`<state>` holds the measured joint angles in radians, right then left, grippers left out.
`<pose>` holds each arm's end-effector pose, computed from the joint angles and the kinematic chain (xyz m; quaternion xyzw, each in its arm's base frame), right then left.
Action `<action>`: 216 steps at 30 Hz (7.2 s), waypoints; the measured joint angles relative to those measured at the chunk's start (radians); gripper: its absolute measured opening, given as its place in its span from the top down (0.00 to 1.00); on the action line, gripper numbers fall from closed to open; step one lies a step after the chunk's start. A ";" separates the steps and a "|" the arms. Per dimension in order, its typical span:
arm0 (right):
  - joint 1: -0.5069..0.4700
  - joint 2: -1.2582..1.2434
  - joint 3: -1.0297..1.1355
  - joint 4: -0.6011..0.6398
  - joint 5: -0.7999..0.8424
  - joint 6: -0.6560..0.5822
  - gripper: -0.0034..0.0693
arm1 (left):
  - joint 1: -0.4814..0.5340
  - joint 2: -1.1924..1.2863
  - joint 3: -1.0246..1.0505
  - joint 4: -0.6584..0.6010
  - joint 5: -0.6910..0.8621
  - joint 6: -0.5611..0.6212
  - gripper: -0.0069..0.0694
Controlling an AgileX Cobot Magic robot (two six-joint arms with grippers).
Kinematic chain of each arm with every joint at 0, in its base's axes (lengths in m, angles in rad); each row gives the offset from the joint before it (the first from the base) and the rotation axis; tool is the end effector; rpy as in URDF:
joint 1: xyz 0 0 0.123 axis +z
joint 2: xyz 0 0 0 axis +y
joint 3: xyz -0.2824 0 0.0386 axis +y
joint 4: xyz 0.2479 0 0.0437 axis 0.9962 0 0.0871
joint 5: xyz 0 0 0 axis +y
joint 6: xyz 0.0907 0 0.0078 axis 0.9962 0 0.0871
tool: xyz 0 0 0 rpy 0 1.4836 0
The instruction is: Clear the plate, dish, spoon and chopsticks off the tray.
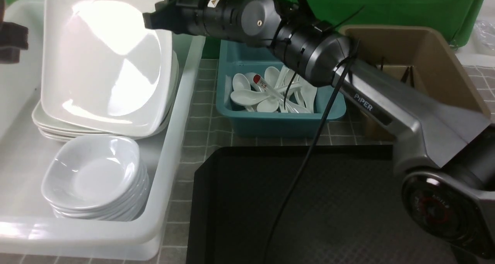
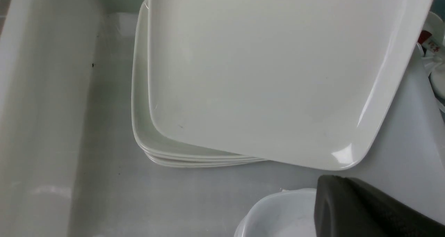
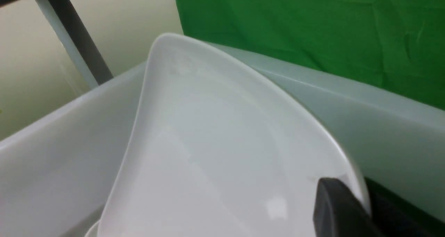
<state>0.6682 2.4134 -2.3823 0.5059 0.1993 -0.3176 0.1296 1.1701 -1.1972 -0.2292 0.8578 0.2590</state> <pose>0.4463 0.3635 0.3073 -0.2115 0.7171 0.3056 0.5896 0.2388 0.0153 0.3886 0.0252 0.9099 -0.0301 0.4129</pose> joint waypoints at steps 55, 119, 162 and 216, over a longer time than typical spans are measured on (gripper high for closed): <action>-0.398 -1.375 0.419 -0.595 0.835 0.225 0.93 | -0.740 -0.181 0.048 -0.060 -0.077 0.077 0.90; -0.399 -2.415 2.097 -0.600 -0.229 0.517 0.63 | -0.156 -1.142 1.184 0.135 -0.808 -0.207 0.90; -0.399 -2.415 2.156 -0.481 -0.229 0.318 0.63 | -0.110 -1.171 1.204 0.137 -0.650 -0.207 0.90; -0.676 -2.413 2.391 -0.441 0.070 0.194 0.63 | -0.110 -1.171 1.204 0.167 -0.649 -0.184 0.90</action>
<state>-0.0077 0.0005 0.0083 0.0652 0.2693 -0.1232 0.0195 -0.0014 0.0068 -0.0622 0.2085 0.0750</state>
